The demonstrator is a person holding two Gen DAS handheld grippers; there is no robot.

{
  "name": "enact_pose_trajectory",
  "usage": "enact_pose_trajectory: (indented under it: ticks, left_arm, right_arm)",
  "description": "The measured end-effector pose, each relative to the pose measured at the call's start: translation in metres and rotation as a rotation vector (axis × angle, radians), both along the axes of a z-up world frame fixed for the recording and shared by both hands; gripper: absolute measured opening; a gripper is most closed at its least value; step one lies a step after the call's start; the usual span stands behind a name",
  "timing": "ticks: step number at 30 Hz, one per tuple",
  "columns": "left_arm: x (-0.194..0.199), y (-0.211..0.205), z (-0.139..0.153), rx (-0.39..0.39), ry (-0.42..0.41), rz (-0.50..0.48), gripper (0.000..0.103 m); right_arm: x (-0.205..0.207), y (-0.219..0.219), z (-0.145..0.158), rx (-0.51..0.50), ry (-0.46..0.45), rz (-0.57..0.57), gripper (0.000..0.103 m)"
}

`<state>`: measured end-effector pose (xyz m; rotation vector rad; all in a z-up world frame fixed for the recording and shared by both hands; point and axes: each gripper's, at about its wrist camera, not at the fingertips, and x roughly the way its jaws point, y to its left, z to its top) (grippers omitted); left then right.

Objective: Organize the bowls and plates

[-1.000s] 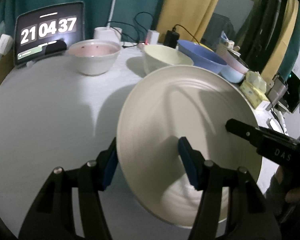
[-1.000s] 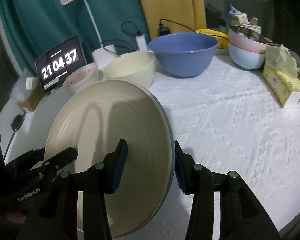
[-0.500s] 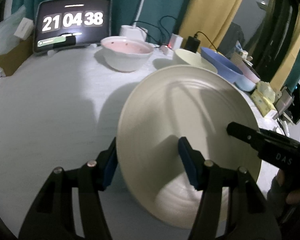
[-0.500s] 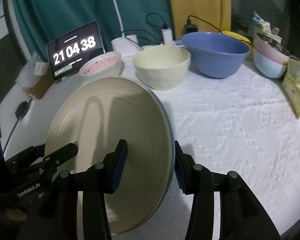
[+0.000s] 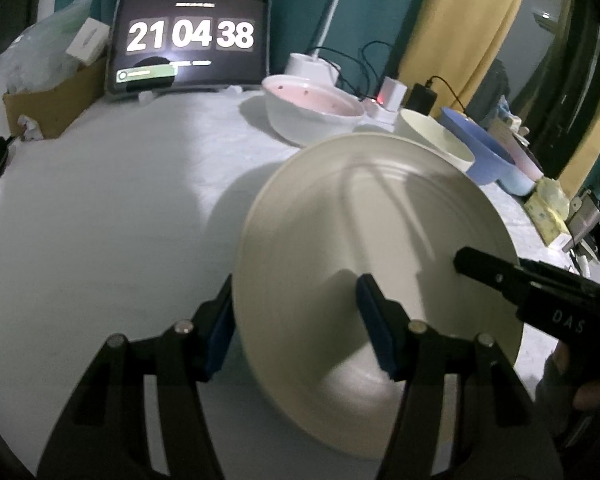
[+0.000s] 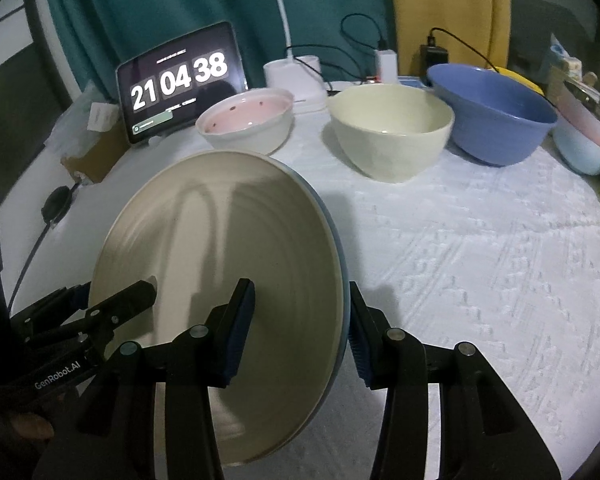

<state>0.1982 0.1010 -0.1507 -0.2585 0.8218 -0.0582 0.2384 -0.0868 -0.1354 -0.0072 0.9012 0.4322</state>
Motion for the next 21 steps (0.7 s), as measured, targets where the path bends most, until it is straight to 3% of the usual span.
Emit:
enact_pose_trajectory:
  ticks: [16, 21]
  left_arm:
    - [0.007, 0.010, -0.006, 0.021, 0.020, 0.007, 0.059]
    - [0.009, 0.005, -0.007, 0.063, 0.015, 0.000, 0.059]
  right_arm:
    - [0.017, 0.016, -0.016, -0.006, 0.065, 0.013, 0.049]
    - [0.019, 0.016, -0.019, -0.015, 0.075, 0.012, 0.050]
